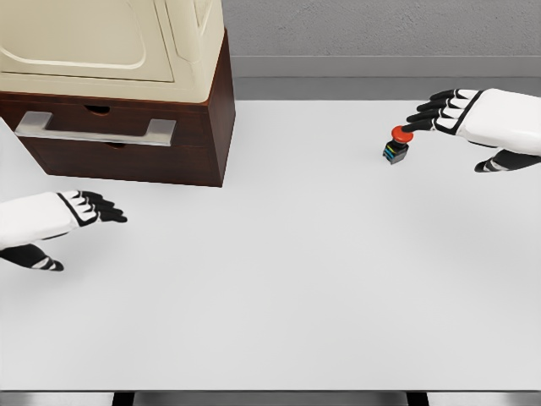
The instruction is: Open the cabinet drawer with left arm, and place a switch into the drawer with right arm
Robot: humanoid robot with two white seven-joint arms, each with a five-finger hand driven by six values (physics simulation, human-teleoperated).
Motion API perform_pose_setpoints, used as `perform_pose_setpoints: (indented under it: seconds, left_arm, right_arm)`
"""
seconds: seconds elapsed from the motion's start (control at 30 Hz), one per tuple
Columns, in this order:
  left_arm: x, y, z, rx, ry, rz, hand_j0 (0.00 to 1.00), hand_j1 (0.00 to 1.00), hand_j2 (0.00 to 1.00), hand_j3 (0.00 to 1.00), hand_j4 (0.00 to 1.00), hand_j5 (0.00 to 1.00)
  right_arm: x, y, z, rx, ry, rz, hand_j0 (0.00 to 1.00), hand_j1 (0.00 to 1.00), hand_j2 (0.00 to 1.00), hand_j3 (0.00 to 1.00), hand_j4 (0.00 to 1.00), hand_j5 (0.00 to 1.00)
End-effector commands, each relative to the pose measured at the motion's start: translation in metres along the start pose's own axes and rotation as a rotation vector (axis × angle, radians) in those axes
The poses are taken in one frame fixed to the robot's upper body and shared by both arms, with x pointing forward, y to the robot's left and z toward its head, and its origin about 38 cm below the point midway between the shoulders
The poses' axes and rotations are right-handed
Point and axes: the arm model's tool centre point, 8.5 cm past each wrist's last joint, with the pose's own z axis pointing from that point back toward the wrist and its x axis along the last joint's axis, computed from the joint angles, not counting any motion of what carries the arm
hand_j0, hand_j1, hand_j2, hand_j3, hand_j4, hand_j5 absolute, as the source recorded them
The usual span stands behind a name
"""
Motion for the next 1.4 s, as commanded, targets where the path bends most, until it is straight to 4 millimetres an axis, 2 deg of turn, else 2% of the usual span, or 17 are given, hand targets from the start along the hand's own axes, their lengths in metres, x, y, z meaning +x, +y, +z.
perform_pose_setpoints:
  seconds: [0.0,0.13,0.2,0.23,0.27,0.33,0.37,0.4,0.5,0.6,0.7,0.77,0.87,1.1,1.17,1.27,1.37]
  left_arm:
    - [0.002,0.000,-0.001,-0.004,-0.007,0.001,1.00,1.00,1.00,1.00,1.00,1.00]
    - [0.017,0.000,-0.014,-0.022,-0.068,-0.013,1.00,1.00,1.00,1.00,1.00,1.00]
    - [0.024,0.010,-0.019,-0.014,-0.095,-0.041,1.00,1.00,1.00,1.00,1.00,1.00]
    - [0.024,0.013,-0.019,-0.010,-0.093,-0.048,1.00,1.00,1.00,1.00,1.00,1.00]
    - [0.024,0.015,-0.019,-0.006,-0.094,-0.054,1.00,1.00,1.00,1.00,1.00,1.00]
    - [0.023,0.021,-0.017,0.003,-0.090,-0.065,1.00,1.00,1.00,1.00,1.00,1.00]
    - [0.020,0.031,-0.012,0.012,-0.078,-0.084,1.00,1.00,1.00,1.00,1.00,1.00]
    - [0.019,0.040,-0.009,0.027,-0.070,-0.100,1.00,1.00,1.00,1.00,1.00,1.00]
    - [0.016,0.083,0.013,0.104,-0.053,-0.111,1.00,1.00,1.00,1.00,1.00,1.00]
    - [0.017,0.114,0.035,0.173,-0.050,-0.073,1.00,1.00,1.00,1.00,1.00,1.00]
    - [0.020,0.128,0.049,0.244,-0.087,0.044,1.00,1.00,1.00,1.00,1.00,1.00]
    - [0.021,0.137,0.056,0.208,-0.068,0.001,1.00,1.00,1.00,1.00,1.00,1.00]
    - [0.015,0.115,0.062,0.104,-0.030,0.039,1.00,1.00,1.00,1.00,1.00,1.00]
    - [0.023,0.083,0.026,-0.058,-0.139,0.084,1.00,1.00,1.00,1.00,1.00,1.00]
    - [0.038,0.083,-0.013,0.007,-0.277,0.142,1.00,1.00,1.00,1.00,1.00,1.00]
    - [0.043,0.097,-0.011,0.097,-0.370,0.284,1.00,1.00,1.00,1.00,1.00,1.00]
    - [0.035,0.096,-0.013,0.097,-0.313,0.414,1.00,1.00,1.00,1.00,1.00,1.00]
  right_arm:
    - [0.001,0.000,0.000,-0.002,-0.002,-0.002,1.00,1.00,1.00,1.00,1.00,1.00]
    - [-0.009,-0.005,0.002,0.001,0.035,0.015,1.00,1.00,1.00,1.00,1.00,1.00]
    - [-0.040,0.002,0.011,-0.013,0.115,-0.047,1.00,1.00,1.00,1.00,1.00,1.00]
    - [-0.078,-0.003,0.033,-0.009,0.248,-0.059,1.00,1.00,1.00,1.00,1.00,1.00]
    - [-0.099,0.011,0.043,-0.017,0.308,-0.133,1.00,1.00,1.00,1.00,1.00,1.00]
    - [-0.095,0.014,0.021,-0.014,0.275,-0.128,1.00,1.00,1.00,1.00,1.00,1.00]
    - [-0.086,0.013,-0.010,-0.059,0.213,-0.144,1.00,1.00,1.00,1.00,1.00,1.00]
    - [-0.081,0.019,-0.024,-0.037,0.189,-0.143,1.00,1.00,1.00,1.00,1.00,1.00]
    - [-0.063,0.030,-0.076,0.075,0.127,-0.062,1.00,1.00,1.00,1.00,1.00,1.00]
    - [-0.063,0.028,-0.081,0.074,0.121,-0.060,1.00,1.00,1.00,1.00,1.00,1.00]
    - [-0.068,0.030,-0.077,0.076,0.136,-0.070,1.00,1.00,1.00,1.00,1.00,1.00]
    - [-0.069,0.028,-0.075,0.070,0.144,-0.071,1.00,1.00,1.00,1.00,1.00,1.00]
    - [-0.069,0.026,-0.076,0.070,0.145,-0.063,1.00,1.00,1.00,1.00,1.00,1.00]
    - [-0.078,0.027,-0.077,0.042,0.158,-0.113,1.00,1.00,1.00,1.00,1.00,1.00]
    - [-0.077,0.030,-0.079,0.046,0.155,-0.117,1.00,1.00,1.00,1.00,1.00,1.00]
    - [-0.080,0.041,-0.082,0.106,0.175,-0.093,1.00,1.00,1.00,1.00,1.00,1.00]
    - [-0.081,0.049,-0.092,0.106,0.171,-0.125,1.00,1.00,1.00,1.00,1.00,1.00]
